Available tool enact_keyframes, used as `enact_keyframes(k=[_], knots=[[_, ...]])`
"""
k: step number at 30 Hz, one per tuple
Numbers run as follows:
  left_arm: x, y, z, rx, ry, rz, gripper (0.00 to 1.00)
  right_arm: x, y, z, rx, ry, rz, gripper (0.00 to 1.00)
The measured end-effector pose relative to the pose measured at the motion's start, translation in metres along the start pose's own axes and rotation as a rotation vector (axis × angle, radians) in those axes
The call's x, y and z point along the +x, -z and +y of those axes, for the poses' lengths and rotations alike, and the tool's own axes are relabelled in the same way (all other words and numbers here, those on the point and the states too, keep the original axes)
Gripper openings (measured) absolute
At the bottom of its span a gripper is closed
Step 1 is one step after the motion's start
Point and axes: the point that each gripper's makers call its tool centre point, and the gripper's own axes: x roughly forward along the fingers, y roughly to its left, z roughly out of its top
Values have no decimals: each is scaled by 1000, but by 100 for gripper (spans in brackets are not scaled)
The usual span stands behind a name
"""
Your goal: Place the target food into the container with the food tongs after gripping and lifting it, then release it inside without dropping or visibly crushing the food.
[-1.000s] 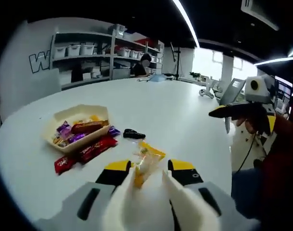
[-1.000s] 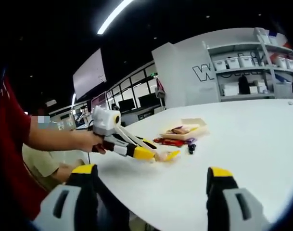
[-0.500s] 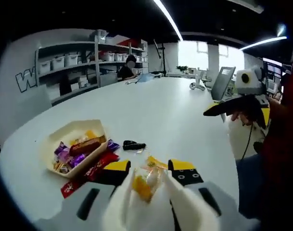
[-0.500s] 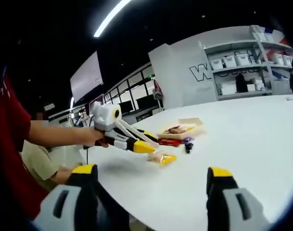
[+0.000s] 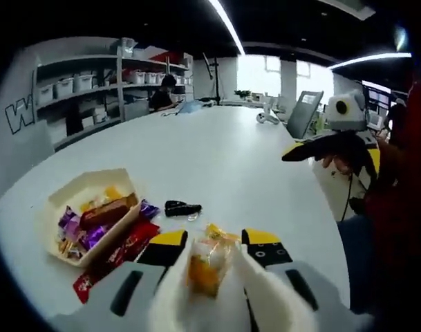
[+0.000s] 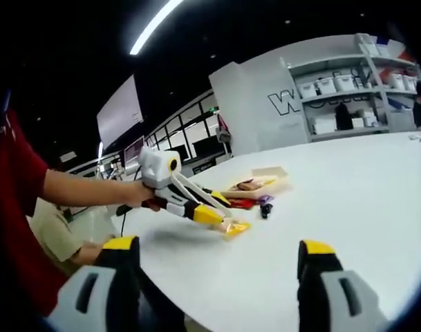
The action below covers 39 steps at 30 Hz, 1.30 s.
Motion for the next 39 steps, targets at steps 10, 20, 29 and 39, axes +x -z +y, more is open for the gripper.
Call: enact_keyframes(k=[10,20,29,39], knots=[[-17,8,13,-201,-184,-17,28,5,-1,6,-10,-19,9,94],[-39,3,11,-37,-196,-14,29,7,3,16,-19,-40,23,94],[-31,17,12,7,-149,72,30,3,3,17,-19,-37,20,94],[-28,16,14,4,-154,60,29,0,0,14,-26,-27,22,94]])
